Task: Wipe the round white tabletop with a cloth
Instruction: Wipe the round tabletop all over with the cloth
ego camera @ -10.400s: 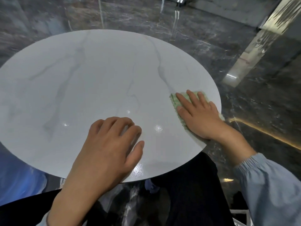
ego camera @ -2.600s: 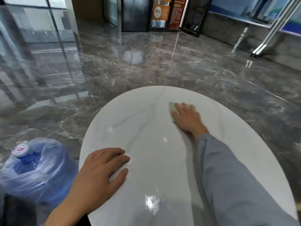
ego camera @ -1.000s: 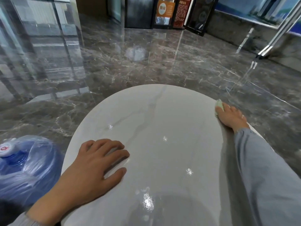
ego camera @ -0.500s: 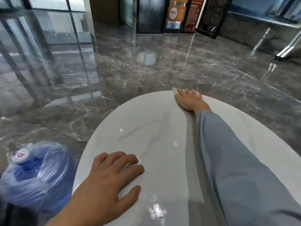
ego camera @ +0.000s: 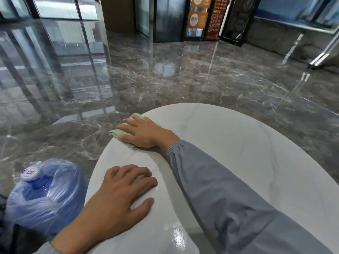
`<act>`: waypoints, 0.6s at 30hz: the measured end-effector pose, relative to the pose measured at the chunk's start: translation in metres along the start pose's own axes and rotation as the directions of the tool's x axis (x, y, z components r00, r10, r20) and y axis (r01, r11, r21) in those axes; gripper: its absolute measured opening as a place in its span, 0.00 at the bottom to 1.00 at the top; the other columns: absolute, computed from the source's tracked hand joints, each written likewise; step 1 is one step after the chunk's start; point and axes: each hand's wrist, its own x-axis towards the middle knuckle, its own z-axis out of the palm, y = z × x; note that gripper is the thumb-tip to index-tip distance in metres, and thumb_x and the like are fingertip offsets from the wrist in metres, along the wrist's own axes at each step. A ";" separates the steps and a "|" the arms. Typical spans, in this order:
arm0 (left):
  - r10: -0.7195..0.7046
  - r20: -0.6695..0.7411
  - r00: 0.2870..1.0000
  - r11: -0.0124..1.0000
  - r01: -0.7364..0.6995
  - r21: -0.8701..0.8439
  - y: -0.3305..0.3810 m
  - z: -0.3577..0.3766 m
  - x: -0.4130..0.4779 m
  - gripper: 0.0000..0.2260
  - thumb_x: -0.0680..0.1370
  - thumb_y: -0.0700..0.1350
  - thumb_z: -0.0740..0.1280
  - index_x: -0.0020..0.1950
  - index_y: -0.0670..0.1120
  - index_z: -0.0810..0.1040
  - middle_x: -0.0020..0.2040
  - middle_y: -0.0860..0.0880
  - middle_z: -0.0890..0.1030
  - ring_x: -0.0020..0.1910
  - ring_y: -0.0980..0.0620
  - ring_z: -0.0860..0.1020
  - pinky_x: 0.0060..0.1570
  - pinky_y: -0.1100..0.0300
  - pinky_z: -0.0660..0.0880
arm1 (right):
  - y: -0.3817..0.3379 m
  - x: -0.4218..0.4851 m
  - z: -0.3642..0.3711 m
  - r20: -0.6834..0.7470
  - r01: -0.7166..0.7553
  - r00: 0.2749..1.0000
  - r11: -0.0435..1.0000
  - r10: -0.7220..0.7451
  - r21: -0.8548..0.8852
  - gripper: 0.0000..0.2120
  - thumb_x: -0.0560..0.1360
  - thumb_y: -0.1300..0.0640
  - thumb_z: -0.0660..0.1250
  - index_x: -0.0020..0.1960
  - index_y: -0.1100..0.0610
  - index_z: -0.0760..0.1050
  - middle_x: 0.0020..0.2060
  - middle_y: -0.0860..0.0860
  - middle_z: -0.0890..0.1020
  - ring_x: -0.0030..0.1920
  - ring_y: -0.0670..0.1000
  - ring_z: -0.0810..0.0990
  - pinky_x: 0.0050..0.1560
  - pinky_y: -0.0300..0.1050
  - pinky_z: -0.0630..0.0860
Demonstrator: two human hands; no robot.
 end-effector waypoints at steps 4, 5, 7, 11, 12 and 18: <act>0.007 -0.025 1.000 1.000 -0.007 0.010 -0.003 0.003 0.001 0.17 0.79 0.65 0.64 0.68 0.68 0.72 0.68 0.67 0.71 0.69 0.60 0.69 0.67 0.53 0.61 | 0.045 0.002 -0.015 -0.064 -0.251 0.964 0.963 0.258 0.098 0.29 0.83 0.34 0.48 0.82 0.40 0.55 0.84 0.48 0.53 0.83 0.54 0.45 0.79 0.60 0.43; 0.013 -0.043 0.999 1.000 -0.012 0.008 -0.004 0.004 0.002 0.17 0.78 0.65 0.65 0.67 0.67 0.74 0.67 0.67 0.72 0.67 0.60 0.70 0.66 0.53 0.61 | 0.062 -0.001 -0.019 -0.074 -0.321 0.941 0.940 0.330 0.119 0.29 0.83 0.35 0.47 0.82 0.40 0.55 0.84 0.48 0.53 0.83 0.54 0.45 0.79 0.61 0.44; 0.025 -0.072 0.997 1.000 -0.025 0.010 -0.004 0.007 0.003 0.18 0.76 0.64 0.66 0.66 0.66 0.76 0.65 0.66 0.75 0.65 0.59 0.72 0.65 0.54 0.62 | 0.101 -0.012 -0.026 -0.075 -0.447 0.883 0.880 0.463 0.161 0.29 0.83 0.36 0.47 0.82 0.41 0.54 0.84 0.47 0.52 0.83 0.56 0.45 0.79 0.63 0.45; 0.038 -0.093 0.995 0.999 -0.038 -0.002 -0.006 0.009 0.003 0.18 0.76 0.64 0.66 0.65 0.66 0.76 0.65 0.66 0.74 0.64 0.59 0.72 0.65 0.53 0.62 | 0.175 -0.059 -0.034 -0.089 -0.628 0.751 0.750 0.654 0.209 0.29 0.82 0.35 0.46 0.81 0.41 0.56 0.82 0.48 0.57 0.82 0.59 0.51 0.78 0.64 0.49; 0.039 -0.092 0.995 0.999 -0.039 -0.004 -0.006 0.009 0.003 0.17 0.76 0.64 0.66 0.65 0.66 0.76 0.65 0.66 0.74 0.65 0.59 0.72 0.65 0.53 0.62 | 0.191 -0.074 -0.034 -0.092 -0.667 0.713 0.712 0.695 0.218 0.29 0.81 0.35 0.46 0.81 0.42 0.57 0.82 0.49 0.58 0.81 0.60 0.52 0.78 0.63 0.51; 0.043 -0.084 0.996 0.999 -0.044 -0.012 -0.006 0.008 0.004 0.16 0.78 0.64 0.64 0.66 0.67 0.74 0.66 0.67 0.72 0.67 0.60 0.70 0.66 0.53 0.61 | 0.247 -0.179 -0.026 -0.080 -0.824 0.503 0.506 0.860 0.256 0.30 0.81 0.35 0.47 0.81 0.43 0.57 0.82 0.52 0.58 0.81 0.59 0.53 0.78 0.63 0.51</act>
